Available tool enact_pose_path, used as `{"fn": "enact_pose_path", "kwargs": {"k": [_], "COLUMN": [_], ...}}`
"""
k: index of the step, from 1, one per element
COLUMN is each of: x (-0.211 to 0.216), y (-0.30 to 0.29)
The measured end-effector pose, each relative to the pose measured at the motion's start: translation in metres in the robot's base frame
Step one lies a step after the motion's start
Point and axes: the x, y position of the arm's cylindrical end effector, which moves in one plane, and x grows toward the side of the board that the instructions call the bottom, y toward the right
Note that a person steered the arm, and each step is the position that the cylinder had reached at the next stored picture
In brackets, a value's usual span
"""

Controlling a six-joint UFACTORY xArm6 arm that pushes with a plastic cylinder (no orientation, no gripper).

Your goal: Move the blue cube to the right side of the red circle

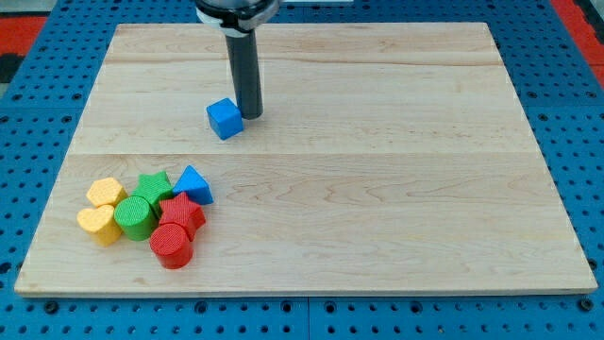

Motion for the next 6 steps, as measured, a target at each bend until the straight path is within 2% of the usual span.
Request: {"fn": "enact_pose_path", "kwargs": {"k": [1,2,3,4,5,6], "x": [-0.009,-0.002,0.001,0.004,-0.022,-0.017], "y": [-0.049,-0.044,-0.007,-0.013,-0.056,-0.098]}}
